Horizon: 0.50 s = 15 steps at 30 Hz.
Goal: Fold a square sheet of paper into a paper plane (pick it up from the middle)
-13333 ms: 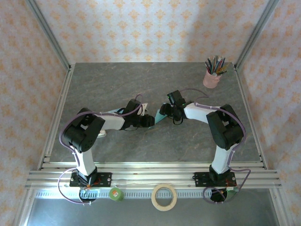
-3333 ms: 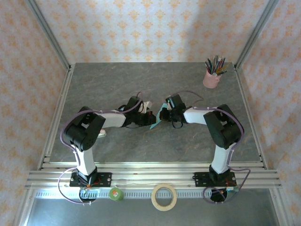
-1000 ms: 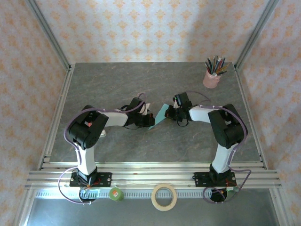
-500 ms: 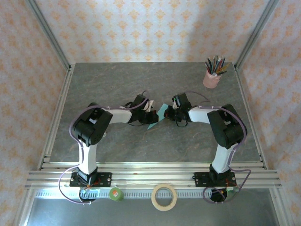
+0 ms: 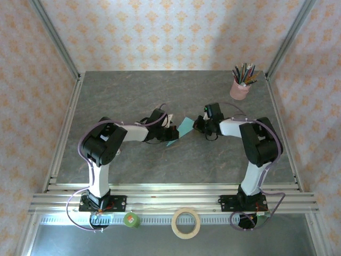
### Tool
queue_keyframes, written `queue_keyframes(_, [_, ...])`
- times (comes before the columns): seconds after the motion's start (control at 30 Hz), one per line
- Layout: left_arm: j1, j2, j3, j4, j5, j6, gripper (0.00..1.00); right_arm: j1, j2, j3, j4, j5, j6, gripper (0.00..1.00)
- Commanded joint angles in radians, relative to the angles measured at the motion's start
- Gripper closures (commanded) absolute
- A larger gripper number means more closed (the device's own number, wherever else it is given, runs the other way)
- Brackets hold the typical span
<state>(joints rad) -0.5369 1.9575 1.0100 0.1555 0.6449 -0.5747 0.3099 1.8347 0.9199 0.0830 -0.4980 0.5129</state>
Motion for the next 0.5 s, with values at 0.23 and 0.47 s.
queue_keyframes(0.23, [-0.003, 0.014, -0.001, -0.152, -0.044, 0.021, 0.95, -0.062, -0.002, 0.04, -0.036, 0.183, 0.037, 0.95])
queue_keyframes(0.47, [-0.003, -0.041, 0.055, -0.149, -0.004, 0.013, 0.87, -0.058, -0.158, 0.013, -0.052, 0.214, 0.048, 0.91])
